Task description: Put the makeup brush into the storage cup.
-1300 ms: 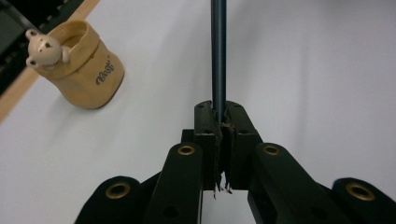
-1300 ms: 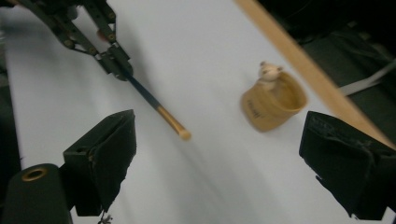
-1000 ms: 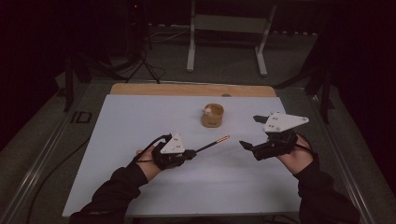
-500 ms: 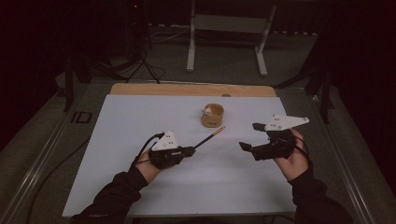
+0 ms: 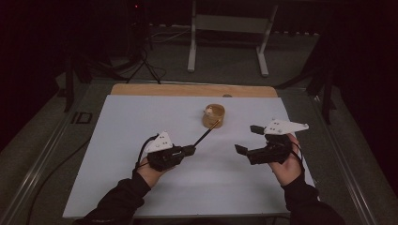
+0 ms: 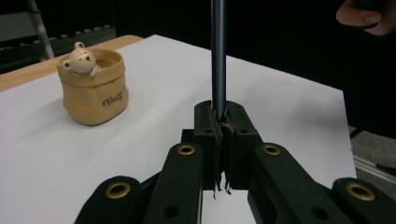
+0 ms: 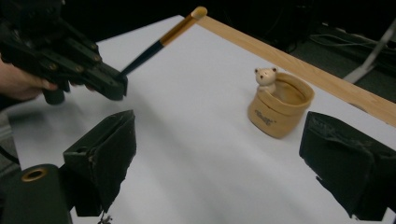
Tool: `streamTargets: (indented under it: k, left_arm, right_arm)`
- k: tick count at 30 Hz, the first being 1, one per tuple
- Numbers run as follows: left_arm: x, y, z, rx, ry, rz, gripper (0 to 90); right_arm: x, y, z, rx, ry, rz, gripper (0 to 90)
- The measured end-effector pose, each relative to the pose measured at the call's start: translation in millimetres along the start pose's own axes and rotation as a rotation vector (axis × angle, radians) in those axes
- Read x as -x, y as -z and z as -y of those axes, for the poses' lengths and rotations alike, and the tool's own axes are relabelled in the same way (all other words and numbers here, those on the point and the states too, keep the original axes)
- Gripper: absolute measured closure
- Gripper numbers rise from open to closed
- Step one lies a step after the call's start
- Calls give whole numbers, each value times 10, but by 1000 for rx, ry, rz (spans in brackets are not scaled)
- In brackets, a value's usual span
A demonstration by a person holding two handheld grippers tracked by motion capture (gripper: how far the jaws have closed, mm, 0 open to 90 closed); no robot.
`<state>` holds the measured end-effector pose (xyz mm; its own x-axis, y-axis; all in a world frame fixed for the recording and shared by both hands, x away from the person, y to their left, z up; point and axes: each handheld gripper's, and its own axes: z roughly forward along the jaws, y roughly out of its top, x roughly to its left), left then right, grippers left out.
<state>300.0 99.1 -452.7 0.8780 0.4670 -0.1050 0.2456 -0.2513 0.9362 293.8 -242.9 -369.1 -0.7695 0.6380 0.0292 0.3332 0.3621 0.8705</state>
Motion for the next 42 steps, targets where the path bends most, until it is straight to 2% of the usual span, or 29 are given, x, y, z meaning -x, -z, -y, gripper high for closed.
streamTargets:
  k: [7, 12, 15, 24, 27, 32, 42]
  left_arm:
    - [28, 11, 88, 32, -20, -47, 866]
    - [-2, 12, 169, 55, 25, -58, 866]
    - [-20, 16, 185, 61, 42, -61, 866]
    - [33, -40, 226, 35, -16, -85, 867]
    - [45, -34, 227, 37, -39, -106, 866]
    - [38, -31, 229, 39, -43, -116, 867]
    - [29, -33, 237, 50, -31, -118, 866]
  right_arm:
    - [-45, -25, 12, 23, -14, -13, 107]
    - [-90, -81, 32, 8, -24, -19, 103]
    - [-127, -114, 26, 23, -43, -19, 104]
    - [-218, -176, 39, 49, -41, -30, 104]
    - [-266, -226, 57, 50, -44, -33, 103]
    - [-279, -246, 52, 55, -54, -21, 104]
    - [-301, -273, -74, 72, -68, -35, 104]
